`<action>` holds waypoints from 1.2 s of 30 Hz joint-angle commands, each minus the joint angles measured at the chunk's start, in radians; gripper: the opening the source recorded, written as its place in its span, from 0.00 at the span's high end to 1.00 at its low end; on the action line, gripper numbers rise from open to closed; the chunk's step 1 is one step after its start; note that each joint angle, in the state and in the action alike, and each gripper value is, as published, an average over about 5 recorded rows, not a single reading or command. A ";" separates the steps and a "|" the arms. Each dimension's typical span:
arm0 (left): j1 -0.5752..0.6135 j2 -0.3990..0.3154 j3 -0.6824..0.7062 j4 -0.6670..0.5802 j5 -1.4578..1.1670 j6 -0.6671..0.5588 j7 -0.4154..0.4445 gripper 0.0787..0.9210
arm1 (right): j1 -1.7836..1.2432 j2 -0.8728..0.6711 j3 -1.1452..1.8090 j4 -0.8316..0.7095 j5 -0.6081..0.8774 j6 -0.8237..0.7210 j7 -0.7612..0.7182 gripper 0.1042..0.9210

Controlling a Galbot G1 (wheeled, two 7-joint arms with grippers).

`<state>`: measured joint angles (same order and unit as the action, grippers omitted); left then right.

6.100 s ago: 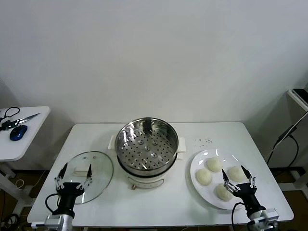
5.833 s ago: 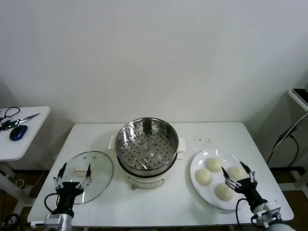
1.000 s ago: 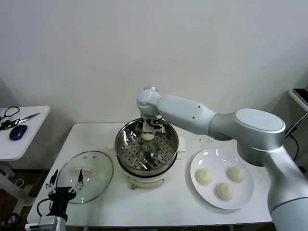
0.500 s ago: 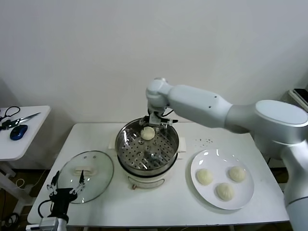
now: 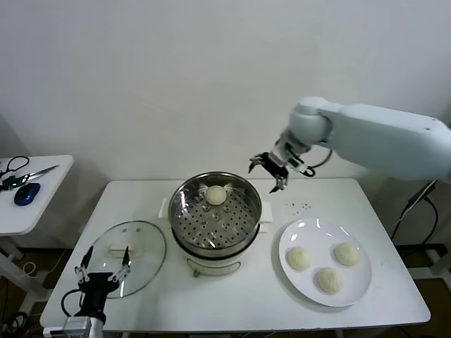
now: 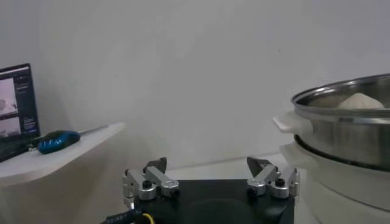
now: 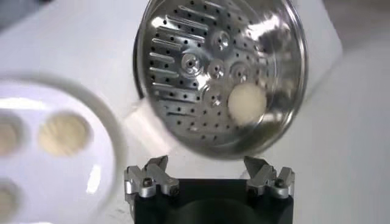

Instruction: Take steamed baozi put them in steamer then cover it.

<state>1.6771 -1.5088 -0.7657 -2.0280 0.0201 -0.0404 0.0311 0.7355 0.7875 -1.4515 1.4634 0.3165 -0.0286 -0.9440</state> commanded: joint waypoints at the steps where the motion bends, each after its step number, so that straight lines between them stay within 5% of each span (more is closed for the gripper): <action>1: 0.004 -0.001 0.009 -0.008 0.007 0.001 0.003 0.12 | -0.027 -0.273 -0.069 0.121 0.193 -0.264 0.061 0.12; 19: 0.013 -0.007 0.000 -0.002 0.010 -0.002 -0.004 0.12 | -0.617 -0.216 0.275 -0.001 -0.089 -0.326 0.005 0.12; 36: 0.009 -0.012 0.003 0.006 0.015 -0.002 -0.013 0.12 | -0.677 -0.090 0.341 -0.120 -0.107 -0.304 0.002 0.12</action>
<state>1.6861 -1.5201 -0.7624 -2.0252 0.0344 -0.0414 0.0209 0.1145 0.6694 -1.1486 1.3789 0.2249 -0.3242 -0.9391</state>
